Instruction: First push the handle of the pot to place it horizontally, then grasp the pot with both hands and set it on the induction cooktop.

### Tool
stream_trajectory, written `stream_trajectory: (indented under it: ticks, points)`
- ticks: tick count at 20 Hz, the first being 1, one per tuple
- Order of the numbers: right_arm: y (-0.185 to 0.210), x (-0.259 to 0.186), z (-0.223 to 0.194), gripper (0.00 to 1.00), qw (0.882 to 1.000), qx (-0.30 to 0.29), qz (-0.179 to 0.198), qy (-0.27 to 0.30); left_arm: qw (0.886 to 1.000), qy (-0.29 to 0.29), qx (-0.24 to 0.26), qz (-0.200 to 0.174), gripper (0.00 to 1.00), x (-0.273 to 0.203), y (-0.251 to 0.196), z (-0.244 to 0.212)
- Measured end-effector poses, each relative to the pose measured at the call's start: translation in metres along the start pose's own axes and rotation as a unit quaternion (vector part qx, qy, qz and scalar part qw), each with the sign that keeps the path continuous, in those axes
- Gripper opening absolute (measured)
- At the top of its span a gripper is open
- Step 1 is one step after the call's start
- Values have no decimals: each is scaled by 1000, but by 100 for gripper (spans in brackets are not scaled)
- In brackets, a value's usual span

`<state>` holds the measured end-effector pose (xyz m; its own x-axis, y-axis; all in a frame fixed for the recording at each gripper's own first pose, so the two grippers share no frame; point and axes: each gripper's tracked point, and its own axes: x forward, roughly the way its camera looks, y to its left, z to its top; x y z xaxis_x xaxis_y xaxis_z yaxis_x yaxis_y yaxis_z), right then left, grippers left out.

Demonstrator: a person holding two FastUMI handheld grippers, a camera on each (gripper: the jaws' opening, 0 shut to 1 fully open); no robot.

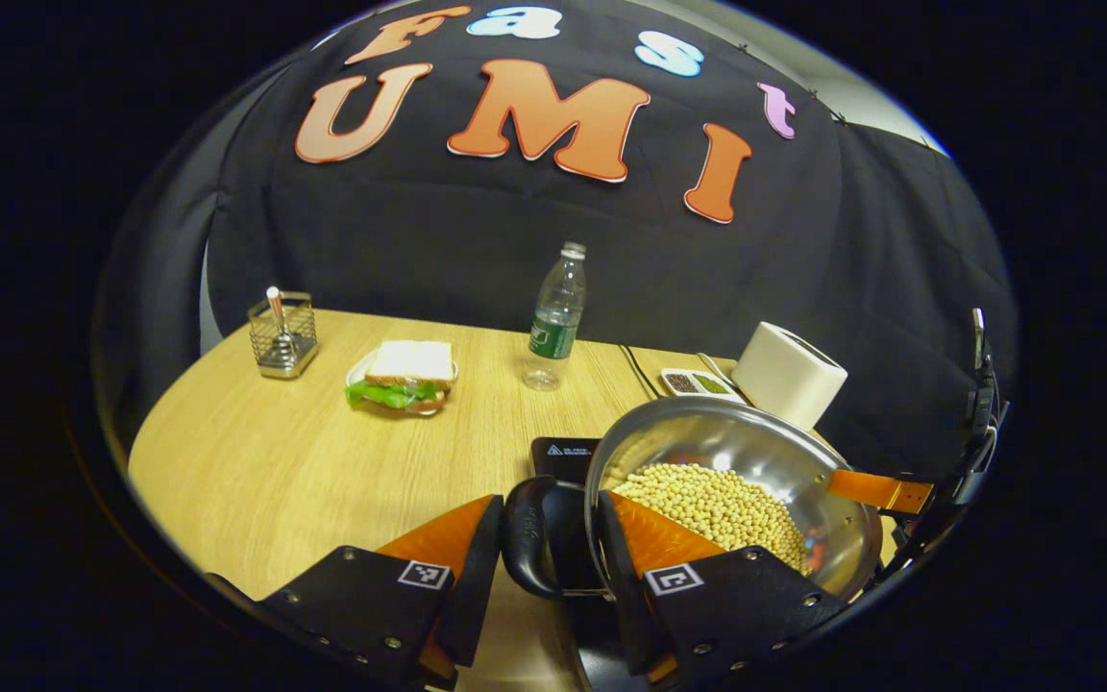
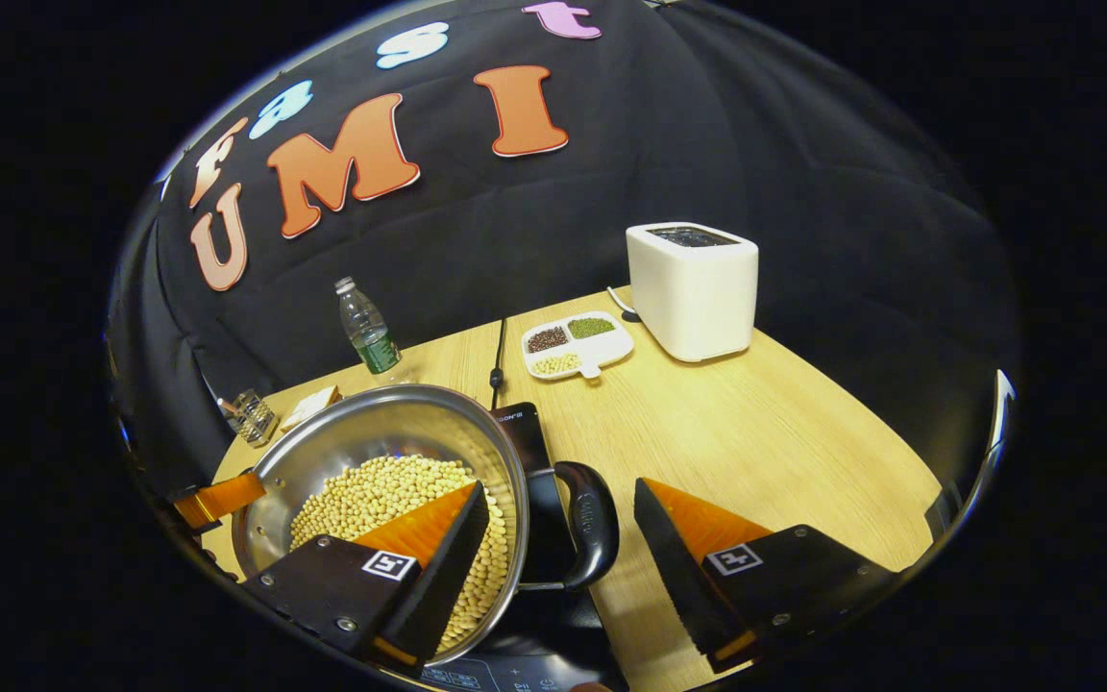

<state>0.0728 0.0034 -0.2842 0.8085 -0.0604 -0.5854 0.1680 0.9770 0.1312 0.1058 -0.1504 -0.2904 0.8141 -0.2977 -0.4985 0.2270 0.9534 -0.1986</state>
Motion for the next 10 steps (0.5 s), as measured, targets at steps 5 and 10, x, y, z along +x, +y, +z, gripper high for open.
stream_trajectory:
  ticks: [5,10]
  points:
    - [6,-24,26,95,999,-9,6,-38,999,-26,-14,32,69,-31,17,27]
    - [14,-72,71,95,994,-38,12,-101,995,-78,12,52,91,-81,30,75]
